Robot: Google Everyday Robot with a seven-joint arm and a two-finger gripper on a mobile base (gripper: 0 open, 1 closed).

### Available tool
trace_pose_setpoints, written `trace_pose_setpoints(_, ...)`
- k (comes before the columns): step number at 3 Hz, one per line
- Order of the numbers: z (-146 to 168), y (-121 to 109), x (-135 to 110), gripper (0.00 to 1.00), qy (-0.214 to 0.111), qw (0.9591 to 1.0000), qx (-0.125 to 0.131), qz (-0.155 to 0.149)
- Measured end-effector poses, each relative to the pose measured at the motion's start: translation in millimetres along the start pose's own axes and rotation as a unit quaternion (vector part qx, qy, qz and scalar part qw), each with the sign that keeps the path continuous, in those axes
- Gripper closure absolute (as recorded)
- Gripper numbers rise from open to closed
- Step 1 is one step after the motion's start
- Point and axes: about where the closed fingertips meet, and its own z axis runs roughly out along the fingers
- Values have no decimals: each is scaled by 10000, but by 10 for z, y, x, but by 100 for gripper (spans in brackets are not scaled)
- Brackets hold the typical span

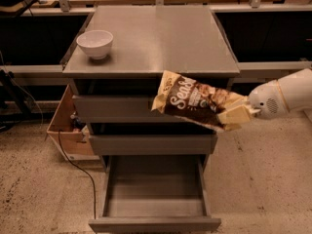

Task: Place brown chip bag into bottom drawer

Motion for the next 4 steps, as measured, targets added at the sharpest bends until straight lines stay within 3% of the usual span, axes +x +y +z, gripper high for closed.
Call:
trace_pose_setpoints(1,170,241,363,100,185,9991,-362,104)
trace_pose_setpoints(2,268,317,503,100,253,9983,-522,111)
trace_pose_setpoints(3,475,259,663,100,327,9975,-627,68)
trace_pose_setpoints(4,926,100,985,100,412,9953,-871,-19)
